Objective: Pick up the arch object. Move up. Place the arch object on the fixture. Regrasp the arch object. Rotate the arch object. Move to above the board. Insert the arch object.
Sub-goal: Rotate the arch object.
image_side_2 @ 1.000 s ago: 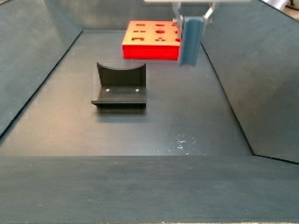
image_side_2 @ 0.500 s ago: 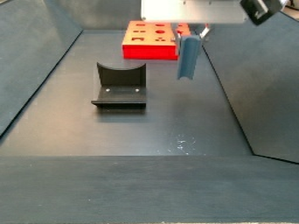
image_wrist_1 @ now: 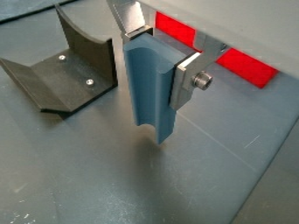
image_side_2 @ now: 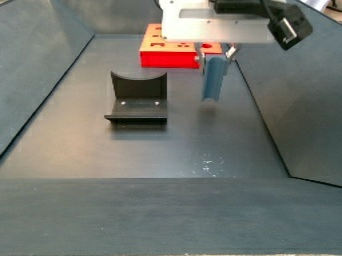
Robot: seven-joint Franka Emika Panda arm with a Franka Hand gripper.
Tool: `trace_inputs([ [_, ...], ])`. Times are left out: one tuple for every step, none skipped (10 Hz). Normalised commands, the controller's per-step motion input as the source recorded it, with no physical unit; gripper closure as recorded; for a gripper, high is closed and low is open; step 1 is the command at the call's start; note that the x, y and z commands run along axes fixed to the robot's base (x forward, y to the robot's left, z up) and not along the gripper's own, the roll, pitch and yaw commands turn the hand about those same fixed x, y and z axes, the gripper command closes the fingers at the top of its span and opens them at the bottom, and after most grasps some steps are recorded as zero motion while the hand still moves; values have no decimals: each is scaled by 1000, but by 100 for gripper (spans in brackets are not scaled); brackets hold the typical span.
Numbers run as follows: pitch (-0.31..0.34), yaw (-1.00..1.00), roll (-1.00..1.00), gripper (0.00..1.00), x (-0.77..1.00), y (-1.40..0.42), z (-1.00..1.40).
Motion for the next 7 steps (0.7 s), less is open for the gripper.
trace_inputs([
  [-19,13,125,100,44,10,-528],
  [-18,12,134,100,47,7,-400],
  [-14,14,147,0,0,0,0],
  [22,16,125,0,0,0,1000],
  [43,19,109,0,-20,-10,980],
  [44,19,85,0,-25,-16,905],
  [41,18,25,0,-26,-12,715],
])
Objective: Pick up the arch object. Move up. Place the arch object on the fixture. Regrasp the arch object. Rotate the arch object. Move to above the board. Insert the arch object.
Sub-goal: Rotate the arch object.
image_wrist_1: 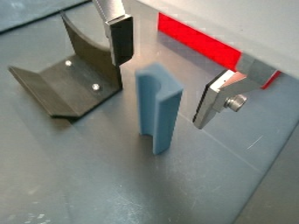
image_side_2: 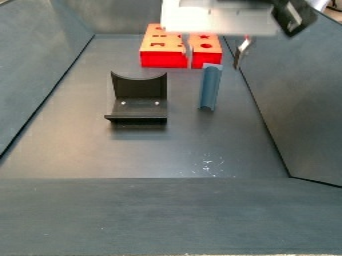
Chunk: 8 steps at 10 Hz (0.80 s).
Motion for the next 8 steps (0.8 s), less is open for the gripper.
trace_inputs([
  [41,19,-21,0,-28,-11,560],
  [39,15,-71,0,-26,-9,365],
  [43,11,-92,0,-29,-5,274],
  [4,1000,-10,0,0,0,0],
  [3,1000,-10,0,9,6,-69],
  [3,1000,-8,0,23,-3,-54],
  [2,1000,-8,0,26,0,-44],
  [2,1000,-8,0,28,1,-38],
])
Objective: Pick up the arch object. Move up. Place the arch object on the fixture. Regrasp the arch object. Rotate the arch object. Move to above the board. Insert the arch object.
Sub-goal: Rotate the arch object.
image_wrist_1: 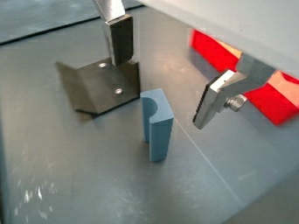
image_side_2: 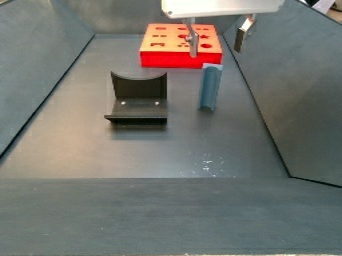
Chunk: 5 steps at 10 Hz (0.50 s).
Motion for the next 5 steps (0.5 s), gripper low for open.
trace_inputs([
  [2,1000,-8,0,28,1,-36],
  [2,1000,-8,0,30,2,-32],
  [2,1000,-8,0,30,2,-31],
  [2,1000,-8,0,31,2,-30],
  [2,1000,-9,0,31,1,-29],
])
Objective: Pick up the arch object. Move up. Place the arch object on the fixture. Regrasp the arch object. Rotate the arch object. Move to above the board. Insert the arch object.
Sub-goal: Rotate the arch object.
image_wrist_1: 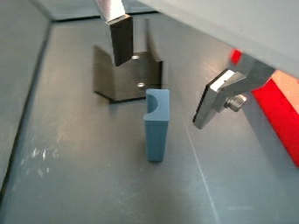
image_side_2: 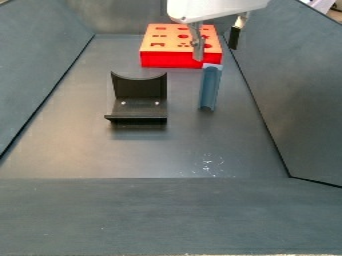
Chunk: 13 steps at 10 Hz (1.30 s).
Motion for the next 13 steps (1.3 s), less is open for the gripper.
trace_inputs([
  [2,1000,-9,0,31,2,-28],
  [2,1000,-9,0,31,1,-28],
  [2,1000,-9,0,31,1,-27],
  [2,1000,-9,0,31,1,-27],
  [2,1000,-10,0,32,1,-27],
  [2,1000,-10,0,32,1,-27],
  [3,1000,-11,0,32,1,-27],
  [3,1000,-11,0,32,0,-27],
  [3,1000,-11,0,32,0,-26],
  [3,1000,-12,0,32,0,-26],
  [3,1000,-12,0,32,0,-26],
  [3,1000,-12,0,32,0,-26],
  [3,1000,-13,0,32,0,-26],
])
